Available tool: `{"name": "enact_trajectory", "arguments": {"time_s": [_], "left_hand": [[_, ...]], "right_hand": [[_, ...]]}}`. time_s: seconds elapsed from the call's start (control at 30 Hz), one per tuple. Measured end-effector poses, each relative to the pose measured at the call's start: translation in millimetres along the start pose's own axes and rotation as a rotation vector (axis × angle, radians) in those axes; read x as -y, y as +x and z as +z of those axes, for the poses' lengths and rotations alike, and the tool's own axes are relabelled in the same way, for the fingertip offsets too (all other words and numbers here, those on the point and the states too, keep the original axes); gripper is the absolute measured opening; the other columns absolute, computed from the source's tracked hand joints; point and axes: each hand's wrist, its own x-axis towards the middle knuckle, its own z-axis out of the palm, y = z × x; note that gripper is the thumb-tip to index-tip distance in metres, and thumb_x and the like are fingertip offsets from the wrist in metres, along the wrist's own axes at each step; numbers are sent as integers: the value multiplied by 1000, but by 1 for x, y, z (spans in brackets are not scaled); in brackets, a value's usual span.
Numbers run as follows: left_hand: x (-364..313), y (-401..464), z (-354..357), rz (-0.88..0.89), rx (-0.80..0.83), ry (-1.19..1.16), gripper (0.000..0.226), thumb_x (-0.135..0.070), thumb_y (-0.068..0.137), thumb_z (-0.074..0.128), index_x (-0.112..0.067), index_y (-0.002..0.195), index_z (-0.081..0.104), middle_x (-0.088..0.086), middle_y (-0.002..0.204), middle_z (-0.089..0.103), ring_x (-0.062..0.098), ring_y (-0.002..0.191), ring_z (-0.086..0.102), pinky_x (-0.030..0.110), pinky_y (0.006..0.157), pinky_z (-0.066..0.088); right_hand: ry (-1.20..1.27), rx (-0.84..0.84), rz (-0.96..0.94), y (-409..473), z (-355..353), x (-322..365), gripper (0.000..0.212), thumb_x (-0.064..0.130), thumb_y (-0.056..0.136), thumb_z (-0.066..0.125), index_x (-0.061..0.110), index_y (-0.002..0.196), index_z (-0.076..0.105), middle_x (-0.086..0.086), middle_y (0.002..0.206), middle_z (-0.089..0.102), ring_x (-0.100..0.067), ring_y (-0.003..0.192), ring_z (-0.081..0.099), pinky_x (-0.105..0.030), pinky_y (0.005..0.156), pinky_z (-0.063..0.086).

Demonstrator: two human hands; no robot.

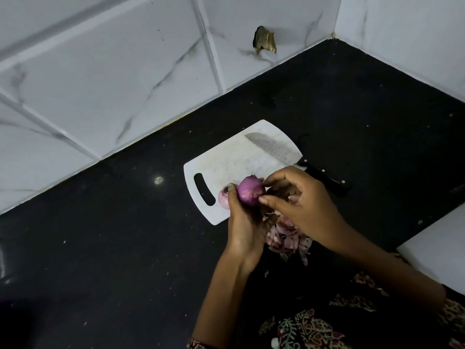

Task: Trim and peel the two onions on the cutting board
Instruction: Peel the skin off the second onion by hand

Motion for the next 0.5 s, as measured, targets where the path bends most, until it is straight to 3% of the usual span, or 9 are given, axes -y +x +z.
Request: {"name": "enact_trajectory", "arguments": {"time_s": [0.13,0.23,0.33,0.4,0.5], "left_hand": [[-2,1,-3,25,20,-21,53,-42,102,22,-9,105,64,12,97,69,18,85,63,28,73,51],[-5,0,-5,24,31,-157,43,-31,103,24,-13,108,63,4,85,68,9,59,56,19,53,47],[-11,-1,-5,47,72,-297,45,-32,99,32,-17,98,74,5,88,64,11,66,53,20,56,47],[-13,-2,-4,78,76,-309,43,-32,98,36,-19,92,77,4,92,61,13,74,55,24,65,50],[-15,-4,-2,116,84,-267,37,-23,99,37,-17,110,71,3,94,61,16,85,57,32,86,46]], "right_hand": [[26,-36,-31,1,-3,-1,28,7,77,75,27,93,63,7,95,67,-5,91,63,-12,75,48],[-69,-54,-48,2,-6,-7,28,12,77,76,24,100,65,9,103,62,-9,97,60,-16,76,49],[-115,-38,-43,1,-7,-11,32,15,76,78,26,102,65,10,103,59,-9,92,60,-23,77,51],[-119,-24,-49,0,-7,-11,28,11,77,76,24,99,65,8,99,61,-10,87,61,-23,79,51],[-55,9,5,0,-5,-10,23,4,83,69,22,96,67,5,92,67,-14,82,66,-24,76,54]]}}
